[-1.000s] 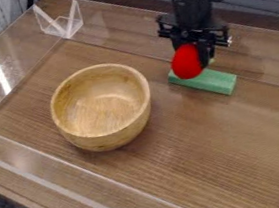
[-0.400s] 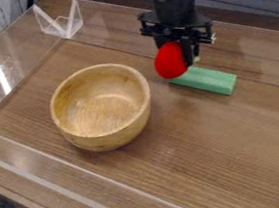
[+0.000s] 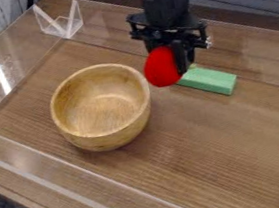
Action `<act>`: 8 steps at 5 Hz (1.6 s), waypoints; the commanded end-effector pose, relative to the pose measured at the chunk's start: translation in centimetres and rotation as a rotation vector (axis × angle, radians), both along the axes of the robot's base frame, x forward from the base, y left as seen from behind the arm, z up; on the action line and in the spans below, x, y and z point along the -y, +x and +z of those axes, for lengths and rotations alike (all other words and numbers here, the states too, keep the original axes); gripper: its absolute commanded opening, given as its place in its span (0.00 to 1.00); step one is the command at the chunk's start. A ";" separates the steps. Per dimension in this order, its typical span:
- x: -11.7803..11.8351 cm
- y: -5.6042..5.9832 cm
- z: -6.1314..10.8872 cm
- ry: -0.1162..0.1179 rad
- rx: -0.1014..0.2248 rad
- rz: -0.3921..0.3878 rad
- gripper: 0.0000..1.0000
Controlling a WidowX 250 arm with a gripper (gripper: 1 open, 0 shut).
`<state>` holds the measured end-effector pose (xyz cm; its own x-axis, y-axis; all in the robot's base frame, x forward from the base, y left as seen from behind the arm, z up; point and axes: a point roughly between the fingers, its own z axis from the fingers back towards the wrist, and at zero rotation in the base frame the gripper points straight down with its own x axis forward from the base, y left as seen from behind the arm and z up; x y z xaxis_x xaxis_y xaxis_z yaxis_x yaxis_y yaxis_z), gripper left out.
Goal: Move the red object to the right
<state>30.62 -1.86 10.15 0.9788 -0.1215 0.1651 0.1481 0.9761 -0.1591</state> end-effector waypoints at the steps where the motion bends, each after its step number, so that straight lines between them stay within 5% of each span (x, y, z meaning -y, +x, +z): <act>1: 1.6 -2.2 0.7 -0.013 0.031 -0.052 0.00; 3: 5.1 -5.5 -2.6 -0.018 -0.004 -0.113 0.00; 6: 8.6 -7.1 -6.8 -0.032 -0.039 -0.099 0.00; 7: 8.8 -6.9 -6.5 -0.035 -0.042 -0.135 1.00; 8: 8.6 -6.6 -5.9 -0.045 -0.038 -0.171 0.00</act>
<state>23.12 -10.29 3.24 0.9549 -0.2822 0.0920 0.2957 0.9317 -0.2110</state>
